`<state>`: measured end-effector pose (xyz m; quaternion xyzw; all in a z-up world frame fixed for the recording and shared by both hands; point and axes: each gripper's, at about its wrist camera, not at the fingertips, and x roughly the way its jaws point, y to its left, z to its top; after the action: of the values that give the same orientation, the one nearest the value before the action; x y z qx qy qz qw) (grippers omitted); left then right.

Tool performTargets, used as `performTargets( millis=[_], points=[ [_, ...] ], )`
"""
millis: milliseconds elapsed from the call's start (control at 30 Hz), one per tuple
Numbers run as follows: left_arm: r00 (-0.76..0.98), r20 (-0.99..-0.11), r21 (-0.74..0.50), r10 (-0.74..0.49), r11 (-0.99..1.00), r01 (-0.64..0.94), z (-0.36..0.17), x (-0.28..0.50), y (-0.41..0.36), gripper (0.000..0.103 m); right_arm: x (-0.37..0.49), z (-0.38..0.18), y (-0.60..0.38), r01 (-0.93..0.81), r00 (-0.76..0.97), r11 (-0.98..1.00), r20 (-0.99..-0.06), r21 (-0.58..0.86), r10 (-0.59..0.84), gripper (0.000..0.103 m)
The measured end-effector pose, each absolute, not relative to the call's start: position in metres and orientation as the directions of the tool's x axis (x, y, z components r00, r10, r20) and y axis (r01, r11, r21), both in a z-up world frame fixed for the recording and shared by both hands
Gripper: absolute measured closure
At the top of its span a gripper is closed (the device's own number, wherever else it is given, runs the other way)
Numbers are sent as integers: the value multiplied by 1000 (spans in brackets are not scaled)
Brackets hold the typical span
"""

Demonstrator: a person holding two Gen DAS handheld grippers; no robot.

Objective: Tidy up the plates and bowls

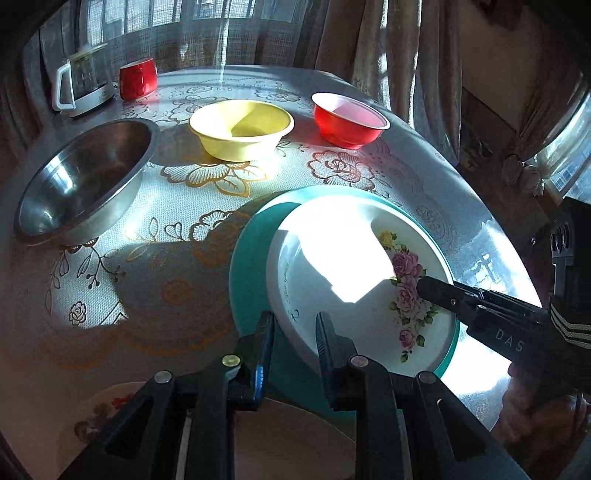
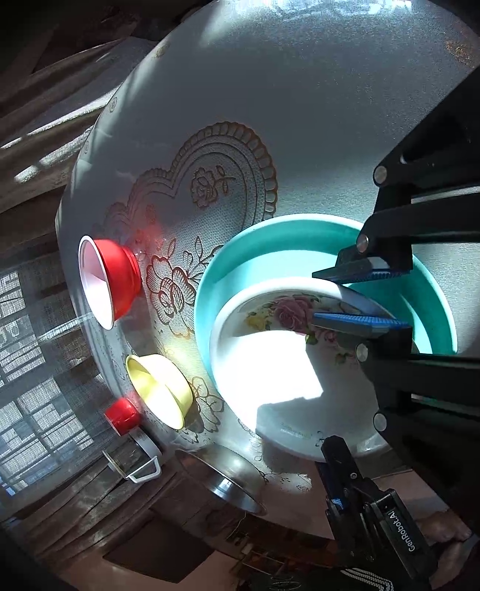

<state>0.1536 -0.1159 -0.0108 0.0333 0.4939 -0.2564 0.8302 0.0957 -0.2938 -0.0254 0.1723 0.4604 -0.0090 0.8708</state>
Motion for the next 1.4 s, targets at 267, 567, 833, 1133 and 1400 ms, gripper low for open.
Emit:
performTargets(
  millis=[267, 567, 833, 1133, 1400],
  points=[
    [446, -802, -184, -397, 875, 447, 8, 137, -104, 71, 89, -19, -290, 162, 610, 944, -781, 288, 134, 73],
    [533, -770, -156, -352, 913, 377, 24, 114, -76, 66, 72, -1, -281, 127, 688, 962, -720, 242, 90, 54],
    [607, -728, -142, -320, 936, 323, 35, 91, -41, 63, 44, 19, -267, 43, 751, 965, -645, 260, 140, 42],
    [665, -703, -111, -252, 963, 248, 38, 70, -6, 41, 13, 20, -238, -190, 704, 886, -570, 423, 423, 35],
    [695, -671, -139, -260, 964, 226, 42, 59, 26, 38, 3, -5, -221, -235, 577, 807, -590, 541, 564, 35]
  ],
)
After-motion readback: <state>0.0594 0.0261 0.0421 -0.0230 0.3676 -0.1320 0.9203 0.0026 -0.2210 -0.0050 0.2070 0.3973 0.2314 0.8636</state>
